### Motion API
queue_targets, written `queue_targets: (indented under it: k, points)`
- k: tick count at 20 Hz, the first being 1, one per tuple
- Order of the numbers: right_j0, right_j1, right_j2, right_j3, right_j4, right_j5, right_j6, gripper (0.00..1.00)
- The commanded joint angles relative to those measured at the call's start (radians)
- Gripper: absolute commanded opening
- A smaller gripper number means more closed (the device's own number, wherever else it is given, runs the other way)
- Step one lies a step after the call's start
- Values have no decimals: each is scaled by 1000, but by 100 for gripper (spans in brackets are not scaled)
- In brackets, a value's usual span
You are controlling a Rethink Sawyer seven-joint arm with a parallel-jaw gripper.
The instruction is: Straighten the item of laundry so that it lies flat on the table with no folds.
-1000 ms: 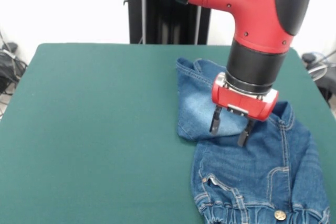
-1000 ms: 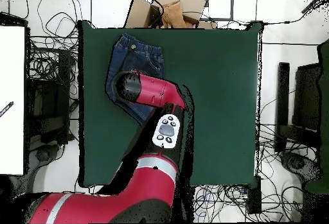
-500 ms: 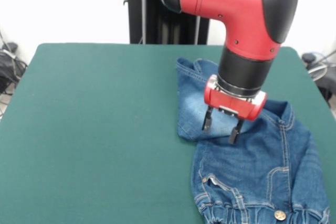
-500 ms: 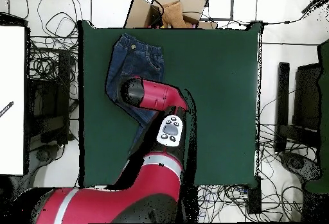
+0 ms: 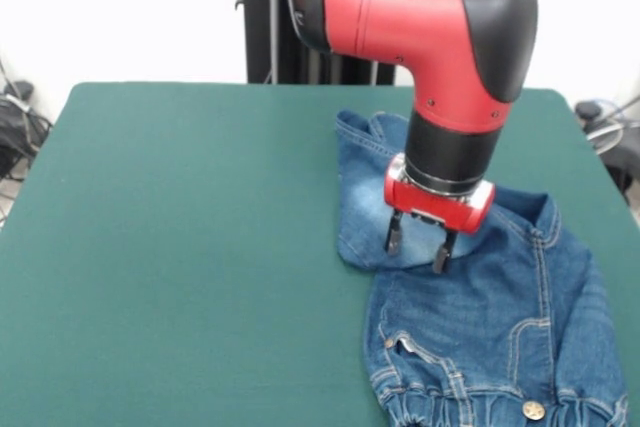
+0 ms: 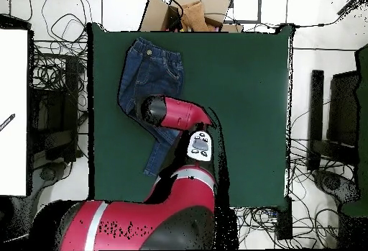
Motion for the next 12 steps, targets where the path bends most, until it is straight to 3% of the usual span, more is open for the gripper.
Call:
queue_targets:
  k: [1,12]
  points:
    - [9,50,119,68,-58,-81,76,100]
    - [42,52,111,110,-43,-118,118,100]
